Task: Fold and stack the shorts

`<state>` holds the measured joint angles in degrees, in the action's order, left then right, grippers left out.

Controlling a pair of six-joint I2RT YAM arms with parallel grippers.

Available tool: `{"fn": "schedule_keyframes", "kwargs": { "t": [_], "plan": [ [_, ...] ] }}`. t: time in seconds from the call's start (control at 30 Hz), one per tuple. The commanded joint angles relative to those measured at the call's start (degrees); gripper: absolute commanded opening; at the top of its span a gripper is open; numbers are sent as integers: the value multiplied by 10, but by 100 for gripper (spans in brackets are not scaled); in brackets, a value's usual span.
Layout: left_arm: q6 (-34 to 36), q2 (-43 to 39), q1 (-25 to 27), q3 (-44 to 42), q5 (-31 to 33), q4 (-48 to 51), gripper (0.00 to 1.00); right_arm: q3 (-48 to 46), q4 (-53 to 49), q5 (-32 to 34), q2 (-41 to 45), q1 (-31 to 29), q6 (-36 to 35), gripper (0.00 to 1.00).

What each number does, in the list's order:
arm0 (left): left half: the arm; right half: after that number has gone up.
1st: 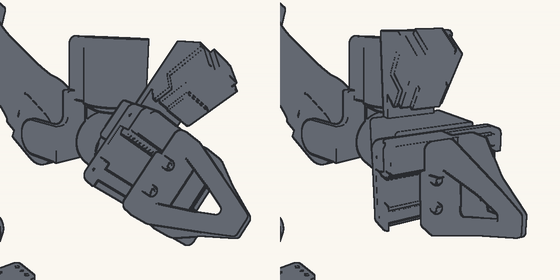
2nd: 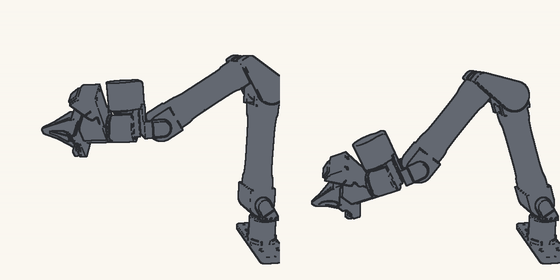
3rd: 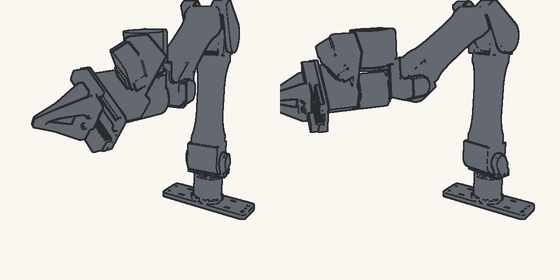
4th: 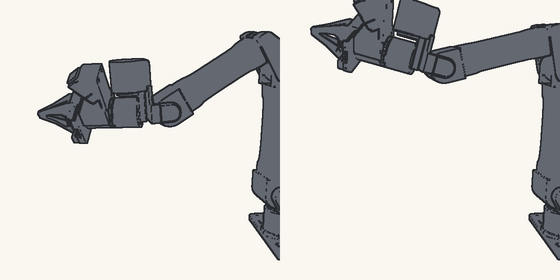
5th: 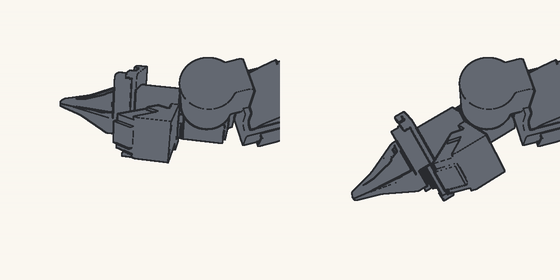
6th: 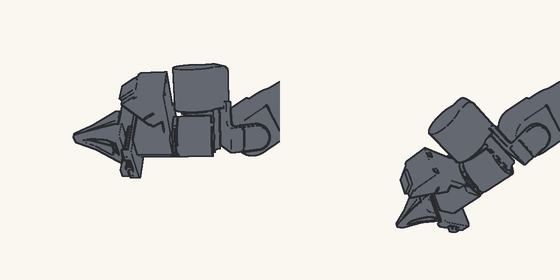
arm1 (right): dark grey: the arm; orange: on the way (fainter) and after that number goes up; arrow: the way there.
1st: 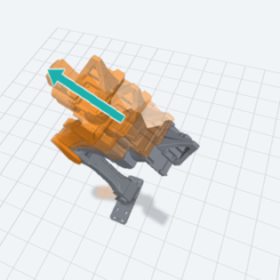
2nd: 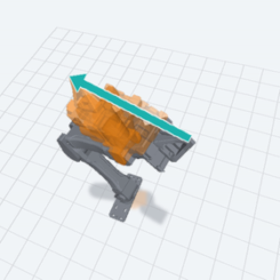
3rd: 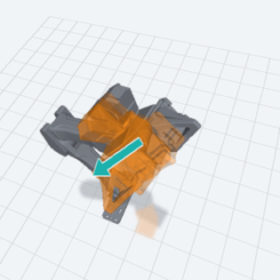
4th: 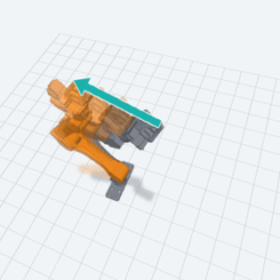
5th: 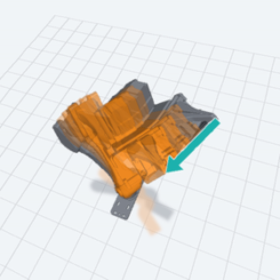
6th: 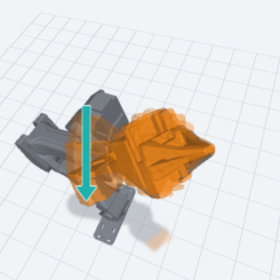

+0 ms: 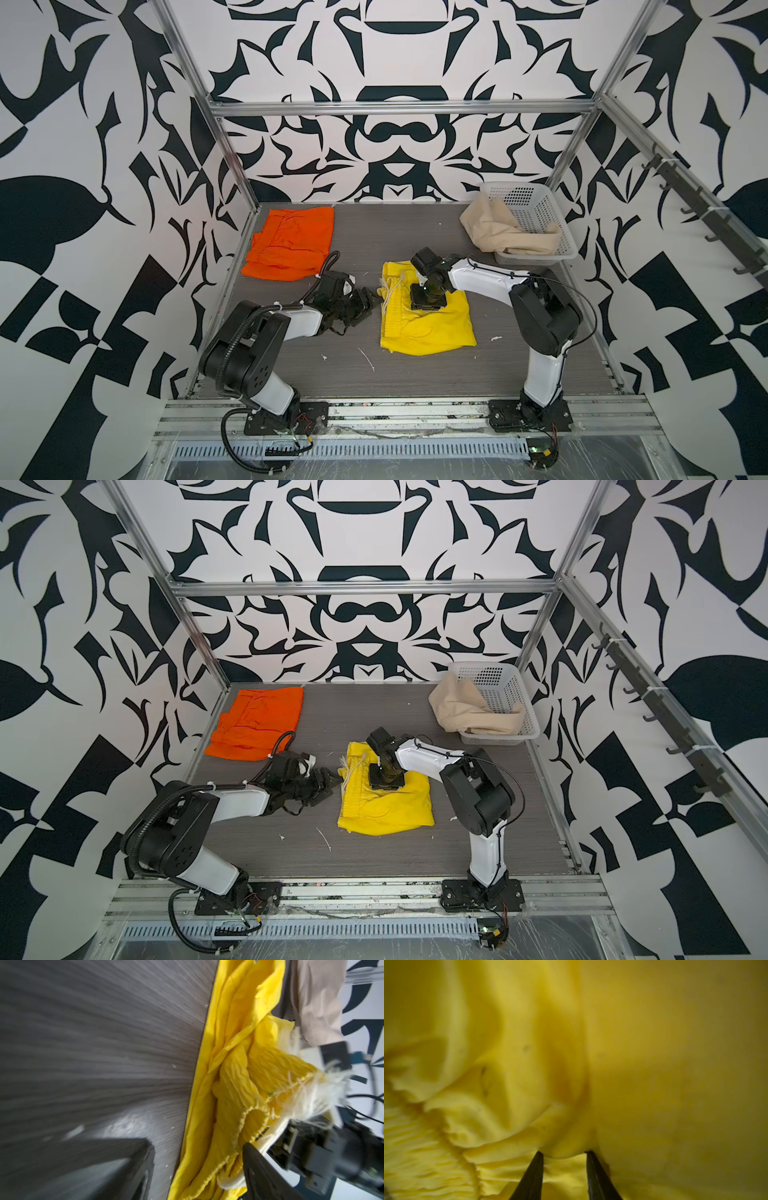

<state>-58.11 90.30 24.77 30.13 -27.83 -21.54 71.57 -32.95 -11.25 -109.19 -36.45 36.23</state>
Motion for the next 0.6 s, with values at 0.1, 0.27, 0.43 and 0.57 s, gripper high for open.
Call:
{"fn": "schedule_keyframes", "kwargs": {
  "t": [0.1, 0.27, 0.43, 0.57],
  "plan": [
    [-24, 53, 14, -13, -21, -58, 72, -20, 35, 1, -1, 10, 20, 30],
    [-48, 105, 31, -8, -37, -114, 73, -26, 43, -1, -2, 12, 26, 29],
    [-82, 155, 48, -8, -46, -185, 73, -31, 49, -4, -2, 12, 29, 28],
    [-104, 177, 65, -3, -43, -219, 73, -35, 55, -7, -6, 12, 33, 27]
  ]
}}
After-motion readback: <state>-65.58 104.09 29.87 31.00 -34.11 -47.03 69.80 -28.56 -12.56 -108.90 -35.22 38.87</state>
